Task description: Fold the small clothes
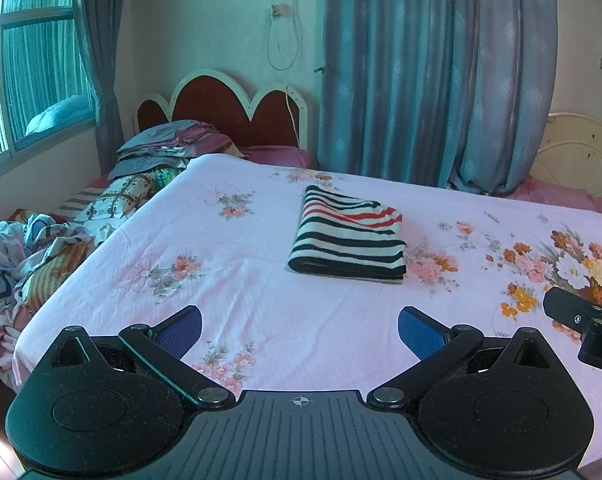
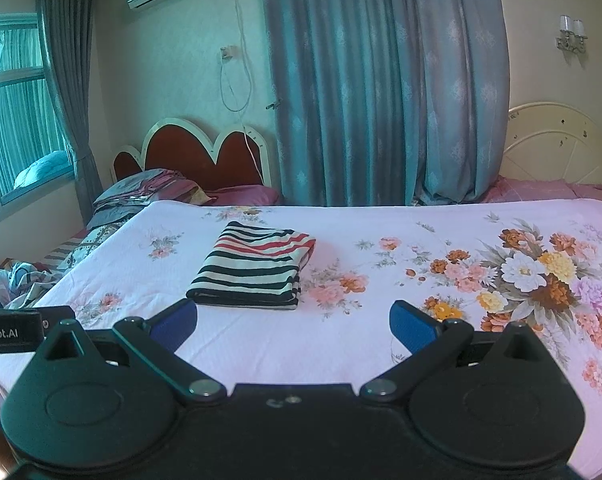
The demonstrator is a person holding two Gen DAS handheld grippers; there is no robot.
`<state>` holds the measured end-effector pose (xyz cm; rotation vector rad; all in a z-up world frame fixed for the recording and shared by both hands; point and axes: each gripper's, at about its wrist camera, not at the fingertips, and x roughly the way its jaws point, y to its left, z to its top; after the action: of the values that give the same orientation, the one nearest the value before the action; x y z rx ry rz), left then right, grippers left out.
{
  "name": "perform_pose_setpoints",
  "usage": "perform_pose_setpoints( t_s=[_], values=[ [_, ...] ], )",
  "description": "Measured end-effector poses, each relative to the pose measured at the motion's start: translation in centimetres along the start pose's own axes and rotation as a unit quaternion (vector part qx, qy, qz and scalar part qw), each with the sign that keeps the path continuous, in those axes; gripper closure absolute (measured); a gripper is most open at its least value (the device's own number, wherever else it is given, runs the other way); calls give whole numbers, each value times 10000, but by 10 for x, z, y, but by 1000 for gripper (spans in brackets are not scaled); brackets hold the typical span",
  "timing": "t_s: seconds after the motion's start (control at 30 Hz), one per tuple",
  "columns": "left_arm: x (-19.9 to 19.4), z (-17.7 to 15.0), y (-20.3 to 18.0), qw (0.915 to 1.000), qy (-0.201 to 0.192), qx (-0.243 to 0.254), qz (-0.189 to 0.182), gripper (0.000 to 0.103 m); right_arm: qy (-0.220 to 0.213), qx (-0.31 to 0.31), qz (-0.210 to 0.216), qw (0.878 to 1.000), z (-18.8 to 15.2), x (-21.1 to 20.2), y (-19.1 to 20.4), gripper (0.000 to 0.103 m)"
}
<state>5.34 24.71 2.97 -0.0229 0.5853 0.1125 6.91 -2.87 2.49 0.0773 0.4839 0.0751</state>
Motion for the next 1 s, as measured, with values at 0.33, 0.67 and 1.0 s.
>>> perform_pose_setpoints(
  t_s=[0.33, 0.67, 1.0],
  values=[
    [5, 1, 1, 10000, 46, -11, -33, 0, 68, -37, 26, 10000, 1, 4, 2, 1],
    [14, 2, 2, 9999, 114, 3, -44, 0, 113, -41, 34, 9999, 1, 10, 3, 1],
    [48, 5, 2, 9990, 401, -34, -182, 0, 268, -43, 34, 9996, 0, 30, 2, 1]
  ],
)
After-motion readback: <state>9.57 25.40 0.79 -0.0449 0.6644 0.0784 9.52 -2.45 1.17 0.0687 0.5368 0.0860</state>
